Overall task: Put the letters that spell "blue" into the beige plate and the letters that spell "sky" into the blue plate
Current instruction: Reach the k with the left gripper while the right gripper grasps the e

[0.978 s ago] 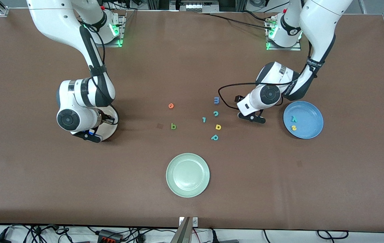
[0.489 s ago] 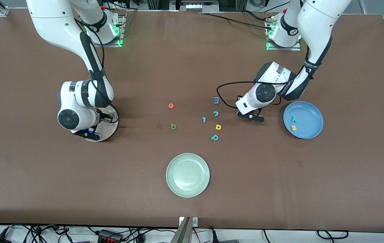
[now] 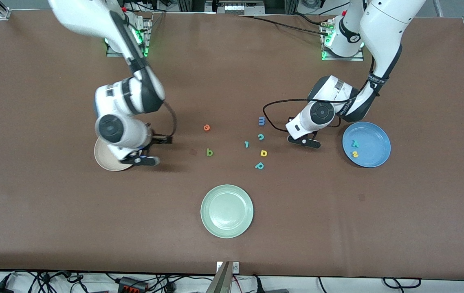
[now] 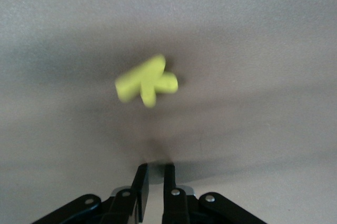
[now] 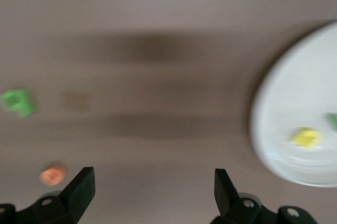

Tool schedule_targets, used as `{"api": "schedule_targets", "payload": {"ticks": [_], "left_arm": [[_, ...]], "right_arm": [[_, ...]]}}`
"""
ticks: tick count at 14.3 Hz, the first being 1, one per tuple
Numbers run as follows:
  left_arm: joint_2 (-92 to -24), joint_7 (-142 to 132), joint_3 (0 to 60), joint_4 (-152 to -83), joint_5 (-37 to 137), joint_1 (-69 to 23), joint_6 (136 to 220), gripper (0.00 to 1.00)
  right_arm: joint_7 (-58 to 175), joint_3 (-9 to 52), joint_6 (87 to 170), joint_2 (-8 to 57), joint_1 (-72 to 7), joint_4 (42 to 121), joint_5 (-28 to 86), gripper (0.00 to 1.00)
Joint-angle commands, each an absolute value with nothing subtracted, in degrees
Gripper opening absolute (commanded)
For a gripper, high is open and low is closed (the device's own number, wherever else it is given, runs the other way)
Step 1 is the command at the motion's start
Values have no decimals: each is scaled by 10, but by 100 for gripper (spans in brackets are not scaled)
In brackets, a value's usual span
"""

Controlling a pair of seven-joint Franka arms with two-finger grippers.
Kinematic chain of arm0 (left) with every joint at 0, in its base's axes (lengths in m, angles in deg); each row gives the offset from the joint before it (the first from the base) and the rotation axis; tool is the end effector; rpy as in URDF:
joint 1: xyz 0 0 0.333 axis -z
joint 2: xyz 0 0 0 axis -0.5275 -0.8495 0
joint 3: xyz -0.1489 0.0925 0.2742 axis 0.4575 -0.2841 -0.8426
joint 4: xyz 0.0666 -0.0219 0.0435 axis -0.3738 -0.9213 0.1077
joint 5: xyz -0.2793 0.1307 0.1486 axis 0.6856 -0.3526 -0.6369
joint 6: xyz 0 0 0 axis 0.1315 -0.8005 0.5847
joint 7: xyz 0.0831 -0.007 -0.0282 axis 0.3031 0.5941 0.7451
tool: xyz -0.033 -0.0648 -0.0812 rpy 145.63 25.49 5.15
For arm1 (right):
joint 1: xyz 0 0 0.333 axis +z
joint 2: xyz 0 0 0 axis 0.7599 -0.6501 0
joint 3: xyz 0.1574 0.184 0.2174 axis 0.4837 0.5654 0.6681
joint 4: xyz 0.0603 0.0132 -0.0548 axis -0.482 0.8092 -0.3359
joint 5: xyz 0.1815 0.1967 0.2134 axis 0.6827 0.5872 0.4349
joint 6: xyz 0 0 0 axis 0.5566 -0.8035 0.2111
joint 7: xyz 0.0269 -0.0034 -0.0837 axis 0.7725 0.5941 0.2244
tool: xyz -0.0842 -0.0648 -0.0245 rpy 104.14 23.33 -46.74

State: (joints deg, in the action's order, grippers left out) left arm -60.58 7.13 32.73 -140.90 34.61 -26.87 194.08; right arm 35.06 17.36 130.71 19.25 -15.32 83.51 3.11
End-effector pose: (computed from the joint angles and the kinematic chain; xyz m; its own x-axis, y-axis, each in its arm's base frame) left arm 0.4618 -0.2236 0.2167 0.9351 -0.2007 -0.2920 -0.2045 -0.9787 0.0178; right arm 0.5362 0.2694 0.3059 0.9750 0.0092 -0.2220 0.0085 -1.0000 -0.0044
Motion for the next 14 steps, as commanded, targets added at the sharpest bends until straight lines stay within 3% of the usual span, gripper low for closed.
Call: {"api": "schedule_targets", "payload": {"ticks": [1, 3, 5, 7, 8, 9, 11, 14], "left_arm": [[-605, 82, 326, -1408, 332, -267, 1945, 18], [-605, 83, 325, -1408, 332, -268, 1945, 12], [-604, 83, 326, -1407, 332, -268, 1945, 13], [-603, 82, 326, -1400, 331, -268, 1940, 24], [-603, 81, 326, -1398, 331, -267, 1939, 46], [-604, 81, 326, -1391, 331, -267, 1940, 61], [-604, 78, 327, -1377, 331, -267, 1938, 69], [-605, 82, 327, -1373, 331, -261, 1938, 70]], "right_arm": [[356, 174, 1349, 180, -96, 840, 40, 100], [343, 175, 1389, 170, -59, 840, 41, 100], [326, 175, 1416, 150, -27, 840, 56, 99], [330, 175, 1450, 129, -3, 843, 55, 80], [327, 174, 1454, 125, 14, 843, 55, 77], [325, 172, 1455, 121, 22, 843, 55, 71], [326, 172, 1455, 114, 16, 850, 53, 67], [327, 170, 1453, 116, 19, 865, 52, 66]]}}
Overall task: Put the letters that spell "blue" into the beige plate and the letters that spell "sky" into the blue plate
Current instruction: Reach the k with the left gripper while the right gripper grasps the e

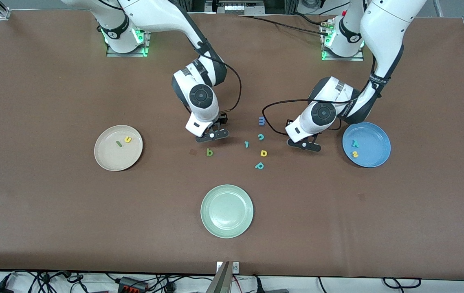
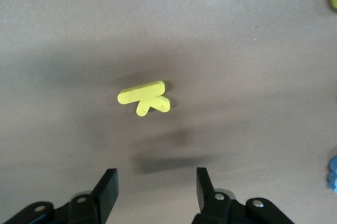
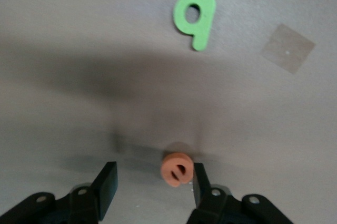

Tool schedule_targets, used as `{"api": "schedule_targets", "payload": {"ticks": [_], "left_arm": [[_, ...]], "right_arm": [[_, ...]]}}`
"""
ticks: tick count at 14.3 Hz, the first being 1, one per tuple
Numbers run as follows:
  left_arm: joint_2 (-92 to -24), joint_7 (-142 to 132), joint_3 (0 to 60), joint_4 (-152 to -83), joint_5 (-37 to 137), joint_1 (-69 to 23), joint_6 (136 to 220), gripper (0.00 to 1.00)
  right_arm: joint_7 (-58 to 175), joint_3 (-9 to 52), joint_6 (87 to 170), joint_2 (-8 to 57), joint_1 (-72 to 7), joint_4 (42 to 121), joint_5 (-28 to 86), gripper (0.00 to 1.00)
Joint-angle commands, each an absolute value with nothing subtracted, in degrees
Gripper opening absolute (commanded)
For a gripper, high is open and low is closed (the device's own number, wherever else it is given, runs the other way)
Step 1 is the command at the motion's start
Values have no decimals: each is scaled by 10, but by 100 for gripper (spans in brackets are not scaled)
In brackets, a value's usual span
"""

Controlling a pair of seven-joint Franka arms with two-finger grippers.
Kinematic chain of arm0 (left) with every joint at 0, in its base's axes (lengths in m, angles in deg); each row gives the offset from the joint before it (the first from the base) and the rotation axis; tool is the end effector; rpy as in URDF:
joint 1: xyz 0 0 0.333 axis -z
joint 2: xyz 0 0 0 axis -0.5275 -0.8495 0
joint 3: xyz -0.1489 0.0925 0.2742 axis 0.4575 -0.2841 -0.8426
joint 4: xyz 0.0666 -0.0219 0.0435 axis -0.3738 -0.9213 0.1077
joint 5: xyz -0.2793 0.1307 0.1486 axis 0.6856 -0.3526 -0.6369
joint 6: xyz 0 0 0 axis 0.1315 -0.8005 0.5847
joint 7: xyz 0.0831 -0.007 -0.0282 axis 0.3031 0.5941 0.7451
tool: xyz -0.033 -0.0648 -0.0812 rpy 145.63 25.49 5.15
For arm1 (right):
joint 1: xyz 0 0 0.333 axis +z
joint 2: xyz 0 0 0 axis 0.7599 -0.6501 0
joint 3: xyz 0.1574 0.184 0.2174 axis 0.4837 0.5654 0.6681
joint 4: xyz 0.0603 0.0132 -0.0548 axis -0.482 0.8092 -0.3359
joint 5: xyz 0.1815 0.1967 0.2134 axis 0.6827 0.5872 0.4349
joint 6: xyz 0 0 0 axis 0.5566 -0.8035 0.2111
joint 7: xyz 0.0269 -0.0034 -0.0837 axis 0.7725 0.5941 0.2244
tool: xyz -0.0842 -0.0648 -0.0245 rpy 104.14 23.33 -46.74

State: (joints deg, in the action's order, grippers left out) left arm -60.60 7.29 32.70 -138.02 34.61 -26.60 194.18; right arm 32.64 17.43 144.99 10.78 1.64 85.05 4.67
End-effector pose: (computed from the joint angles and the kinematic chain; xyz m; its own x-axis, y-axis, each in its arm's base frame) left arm 0.4788 -0.2308 0.2317 0.9490 -0.1994 -0.2442 -0.1986 -0.9797 0.0280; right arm 0.4474 0.4180 0.2241 0.9648 0.2227 -0.1401 0.2252 -0.9743 0.0015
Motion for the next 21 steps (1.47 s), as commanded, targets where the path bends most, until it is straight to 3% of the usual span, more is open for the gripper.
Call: {"api": "schedule_targets", "payload": {"ticks": [1, 5, 9, 12, 16, 19, 21], "left_arm": [[-605, 80, 328, -1373, 331, -264, 1938, 70], [-627, 82, 329, -1352, 331, -258, 1940, 70], [-636, 80, 329, -1337, 331, -258, 1940, 70], [-645, 79, 331, -1324, 331, -255, 1940, 70], [-648, 75, 330, -1323, 331, -255, 1943, 70], [-652, 75, 329, -1323, 330, -256, 1945, 70], [-653, 75, 328, -1323, 330, -257, 1945, 70]], "right_arm": [[328, 170, 1454, 115, 19, 866, 51, 66], [327, 170, 1454, 114, 16, 866, 52, 64], [328, 170, 1454, 112, 14, 866, 51, 40], [332, 170, 1454, 112, 14, 866, 51, 35], [334, 170, 1453, 112, 10, 863, 51, 19], [332, 164, 1452, 126, -17, 856, 54, 18], [335, 126, 1449, 142, -28, 856, 49, 18]]}}
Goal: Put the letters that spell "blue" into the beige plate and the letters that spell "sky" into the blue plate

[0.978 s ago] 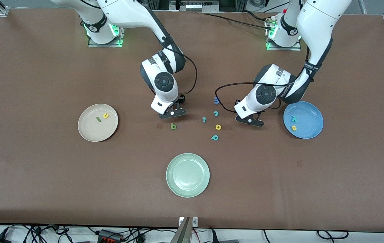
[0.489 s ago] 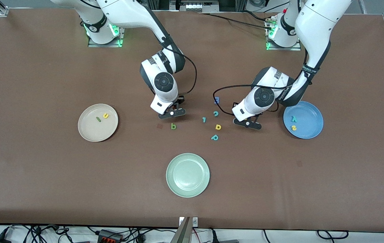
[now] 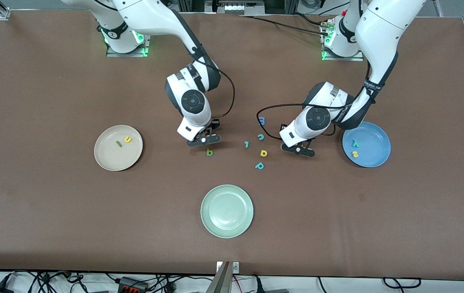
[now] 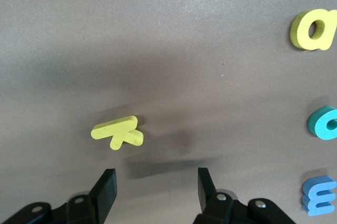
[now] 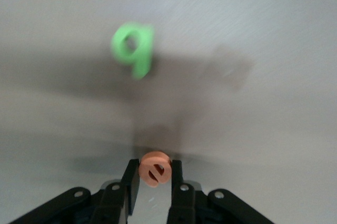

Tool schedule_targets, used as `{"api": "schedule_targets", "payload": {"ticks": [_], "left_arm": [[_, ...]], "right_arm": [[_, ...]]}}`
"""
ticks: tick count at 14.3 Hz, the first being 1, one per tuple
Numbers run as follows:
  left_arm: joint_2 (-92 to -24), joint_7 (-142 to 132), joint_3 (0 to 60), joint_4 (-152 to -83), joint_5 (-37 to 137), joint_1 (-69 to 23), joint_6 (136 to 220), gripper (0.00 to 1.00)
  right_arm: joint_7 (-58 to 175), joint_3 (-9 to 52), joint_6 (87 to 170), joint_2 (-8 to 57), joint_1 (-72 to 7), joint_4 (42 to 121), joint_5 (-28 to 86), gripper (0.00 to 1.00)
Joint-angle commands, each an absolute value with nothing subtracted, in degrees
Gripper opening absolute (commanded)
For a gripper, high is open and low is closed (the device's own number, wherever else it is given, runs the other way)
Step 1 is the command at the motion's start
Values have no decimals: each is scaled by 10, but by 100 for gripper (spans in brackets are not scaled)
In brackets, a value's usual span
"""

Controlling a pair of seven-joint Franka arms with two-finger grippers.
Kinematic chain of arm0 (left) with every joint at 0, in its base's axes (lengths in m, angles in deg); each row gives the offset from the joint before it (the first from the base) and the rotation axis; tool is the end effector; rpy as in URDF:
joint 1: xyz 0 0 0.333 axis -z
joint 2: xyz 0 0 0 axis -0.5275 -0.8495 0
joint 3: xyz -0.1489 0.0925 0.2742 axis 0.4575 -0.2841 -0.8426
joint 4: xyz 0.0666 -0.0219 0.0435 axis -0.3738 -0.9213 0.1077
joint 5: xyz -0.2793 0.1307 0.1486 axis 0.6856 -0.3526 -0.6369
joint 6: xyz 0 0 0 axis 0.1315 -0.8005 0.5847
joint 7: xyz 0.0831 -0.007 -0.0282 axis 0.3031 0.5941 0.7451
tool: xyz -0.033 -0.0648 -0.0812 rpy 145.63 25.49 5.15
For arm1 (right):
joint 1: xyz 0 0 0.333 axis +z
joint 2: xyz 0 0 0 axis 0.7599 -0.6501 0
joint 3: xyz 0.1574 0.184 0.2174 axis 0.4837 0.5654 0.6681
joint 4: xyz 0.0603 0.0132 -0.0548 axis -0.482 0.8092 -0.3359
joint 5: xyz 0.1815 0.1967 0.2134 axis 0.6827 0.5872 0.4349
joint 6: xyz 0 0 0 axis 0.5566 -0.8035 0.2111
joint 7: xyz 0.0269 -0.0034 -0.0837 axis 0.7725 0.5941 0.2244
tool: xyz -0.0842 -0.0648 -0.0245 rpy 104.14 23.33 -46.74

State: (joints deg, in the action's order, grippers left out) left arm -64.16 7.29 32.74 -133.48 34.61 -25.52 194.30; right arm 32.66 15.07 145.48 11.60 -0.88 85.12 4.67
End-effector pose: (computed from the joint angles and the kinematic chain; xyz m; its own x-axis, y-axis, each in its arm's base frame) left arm 0.4954 -0.2473 0.2249 0.9506 -0.2105 -0.2282 -0.2039 -0.9776 0.0525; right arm 0.4817 0.3819 0.2354 0.9833 0.1475 -0.1068 0.1493 -0.9887 0.0093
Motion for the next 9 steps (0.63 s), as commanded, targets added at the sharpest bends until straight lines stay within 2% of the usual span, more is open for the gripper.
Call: {"api": "schedule_targets", "payload": {"ticks": [1, 6, 9], "left_arm": [[-653, 75, 328, -1323, 330, -257, 1945, 70], [-655, 75, 327, -1323, 330, -258, 1945, 70], [-656, 75, 327, -1323, 330, -259, 1945, 70]], "right_arm": [[336, 95, 1446, 149, -27, 857, 48, 18], [447, -17, 1354, 148, -58, 858, 48, 18], [532, -18, 1324, 144, -126, 866, 48, 18]]}}
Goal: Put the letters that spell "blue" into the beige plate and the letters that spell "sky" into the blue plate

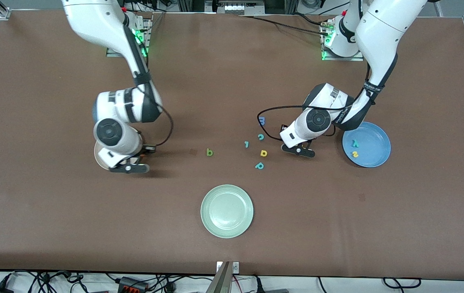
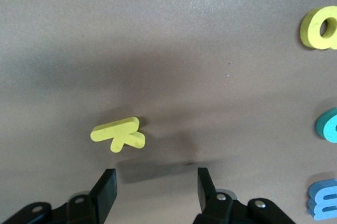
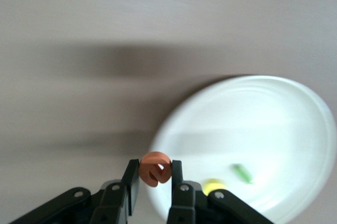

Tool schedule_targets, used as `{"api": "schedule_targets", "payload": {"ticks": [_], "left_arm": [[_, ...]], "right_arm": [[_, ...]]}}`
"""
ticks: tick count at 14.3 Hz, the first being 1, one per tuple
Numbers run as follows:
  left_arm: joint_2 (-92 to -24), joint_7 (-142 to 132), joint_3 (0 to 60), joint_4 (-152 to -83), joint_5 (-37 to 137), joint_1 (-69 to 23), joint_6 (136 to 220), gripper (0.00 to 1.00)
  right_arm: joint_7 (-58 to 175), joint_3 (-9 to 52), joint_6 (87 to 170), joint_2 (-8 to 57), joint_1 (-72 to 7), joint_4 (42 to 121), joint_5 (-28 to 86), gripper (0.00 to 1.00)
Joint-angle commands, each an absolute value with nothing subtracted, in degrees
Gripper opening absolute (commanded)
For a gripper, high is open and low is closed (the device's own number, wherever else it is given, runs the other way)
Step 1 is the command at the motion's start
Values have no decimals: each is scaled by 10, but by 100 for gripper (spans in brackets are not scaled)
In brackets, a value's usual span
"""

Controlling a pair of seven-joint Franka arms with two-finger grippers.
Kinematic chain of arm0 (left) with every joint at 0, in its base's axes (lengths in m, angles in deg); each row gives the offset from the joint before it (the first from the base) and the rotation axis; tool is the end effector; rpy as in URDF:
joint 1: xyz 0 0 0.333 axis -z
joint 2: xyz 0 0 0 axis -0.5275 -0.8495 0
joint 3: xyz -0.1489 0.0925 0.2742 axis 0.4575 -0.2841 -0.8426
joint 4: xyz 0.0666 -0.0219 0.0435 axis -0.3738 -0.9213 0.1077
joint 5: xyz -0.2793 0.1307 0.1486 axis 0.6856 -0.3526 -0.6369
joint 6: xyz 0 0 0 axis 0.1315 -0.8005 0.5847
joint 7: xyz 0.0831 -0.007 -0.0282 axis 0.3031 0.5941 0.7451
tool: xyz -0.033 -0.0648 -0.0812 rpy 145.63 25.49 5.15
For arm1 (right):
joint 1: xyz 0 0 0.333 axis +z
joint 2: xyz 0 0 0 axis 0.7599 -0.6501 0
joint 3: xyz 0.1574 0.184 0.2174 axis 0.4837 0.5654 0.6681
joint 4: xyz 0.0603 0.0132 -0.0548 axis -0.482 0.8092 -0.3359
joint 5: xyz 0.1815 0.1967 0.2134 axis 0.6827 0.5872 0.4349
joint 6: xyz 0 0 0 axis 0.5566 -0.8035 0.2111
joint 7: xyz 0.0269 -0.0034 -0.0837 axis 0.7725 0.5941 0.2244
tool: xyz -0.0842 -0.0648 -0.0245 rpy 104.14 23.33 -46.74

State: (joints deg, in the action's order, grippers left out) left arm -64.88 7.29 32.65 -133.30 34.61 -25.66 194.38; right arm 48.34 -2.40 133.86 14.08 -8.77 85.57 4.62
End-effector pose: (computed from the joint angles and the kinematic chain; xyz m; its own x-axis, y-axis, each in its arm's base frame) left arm 0.4962 -0.2455 0.2193 0.9496 -0.2062 -0.2362 -0.1990 -0.9785 0.0540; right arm 0.5742 0.1573 0.2755 0.9830 0.0057 -0.1837 0.0295 -0.9914 0.1274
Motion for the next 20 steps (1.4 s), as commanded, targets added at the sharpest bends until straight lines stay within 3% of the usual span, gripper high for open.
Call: {"api": "schedule_targets", "payload": {"ticks": [1, 7, 8, 9, 10, 15, 20], "left_arm": [[-657, 75, 327, -1323, 330, -259, 1945, 70], [-665, 75, 327, -1324, 330, -259, 1960, 69], [-665, 74, 327, -1324, 330, -259, 1960, 69], [-665, 74, 327, -1324, 330, -259, 1960, 68], [-665, 73, 327, -1324, 330, -260, 1960, 66], [-665, 72, 327, -1324, 330, -262, 1960, 50], [-665, 72, 327, -1324, 330, -262, 1960, 47]], "right_arm": [[563, -18, 1323, 139, -149, 867, 48, 18], [620, -16, 1338, 120, -189, 895, 54, 18], [620, -16, 1342, 120, -190, 902, 55, 28], [620, -16, 1340, 124, -191, 902, 56, 87], [615, -16, 1333, 129, -191, 896, 56, 100], [595, -11, 1312, 149, -155, 824, 62, 100], [486, -10, 1327, 94, -32, 746, 134, 100]]}}
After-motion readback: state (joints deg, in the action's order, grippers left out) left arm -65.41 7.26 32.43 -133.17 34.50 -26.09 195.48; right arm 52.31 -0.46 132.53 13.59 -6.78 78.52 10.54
